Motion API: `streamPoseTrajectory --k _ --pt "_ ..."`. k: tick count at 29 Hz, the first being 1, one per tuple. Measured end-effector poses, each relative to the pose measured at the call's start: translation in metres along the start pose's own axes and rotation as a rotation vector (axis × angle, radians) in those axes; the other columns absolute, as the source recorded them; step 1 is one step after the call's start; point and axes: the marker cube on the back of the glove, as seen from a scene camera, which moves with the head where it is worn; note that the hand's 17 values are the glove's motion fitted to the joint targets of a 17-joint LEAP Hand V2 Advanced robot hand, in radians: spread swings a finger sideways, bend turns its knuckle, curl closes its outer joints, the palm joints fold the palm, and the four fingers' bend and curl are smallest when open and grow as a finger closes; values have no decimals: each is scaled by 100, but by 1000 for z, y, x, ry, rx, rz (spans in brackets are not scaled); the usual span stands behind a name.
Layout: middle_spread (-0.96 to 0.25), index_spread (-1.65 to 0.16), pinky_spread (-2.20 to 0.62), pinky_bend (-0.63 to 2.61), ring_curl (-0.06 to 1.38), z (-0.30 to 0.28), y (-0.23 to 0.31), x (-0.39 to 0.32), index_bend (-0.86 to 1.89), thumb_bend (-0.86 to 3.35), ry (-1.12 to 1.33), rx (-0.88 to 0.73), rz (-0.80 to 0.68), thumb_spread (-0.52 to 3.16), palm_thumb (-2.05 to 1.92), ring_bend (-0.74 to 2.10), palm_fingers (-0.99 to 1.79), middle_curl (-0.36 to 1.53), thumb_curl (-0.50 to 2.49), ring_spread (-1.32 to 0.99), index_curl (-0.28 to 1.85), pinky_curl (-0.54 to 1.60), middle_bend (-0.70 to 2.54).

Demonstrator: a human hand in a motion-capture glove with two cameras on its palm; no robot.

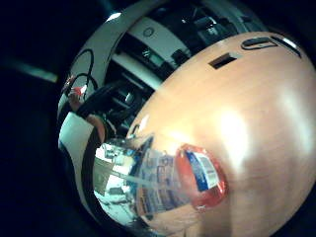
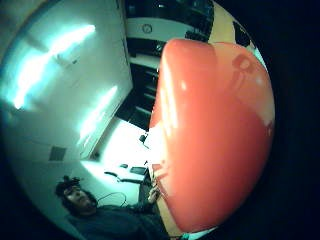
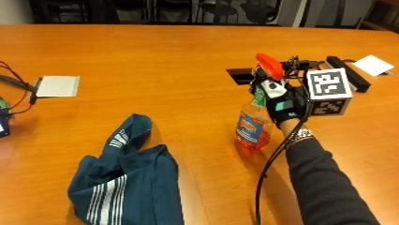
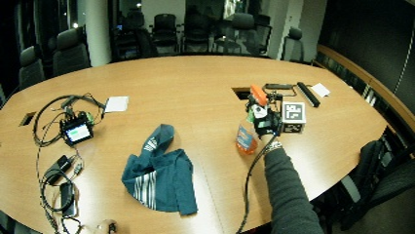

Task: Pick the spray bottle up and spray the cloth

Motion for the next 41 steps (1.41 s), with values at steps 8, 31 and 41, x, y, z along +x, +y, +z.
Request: streamPoseTrajectory --k 8,31,41 --pt "-20 -28 -24 48 45 -7 -23 -53 17 -2 12 -444 24 121 76 67 130 50 36 -19 41 39 46" --pt "-19 -26 -22 47 46 112 48 -104 15 -1 790 -1333 295 124 80 73 131 51 38 -18 42 38 50" --pt "-19 -25 -22 49 45 130 78 -74 15 -1 952 -1465 382 126 81 74 130 52 39 -18 42 38 51"
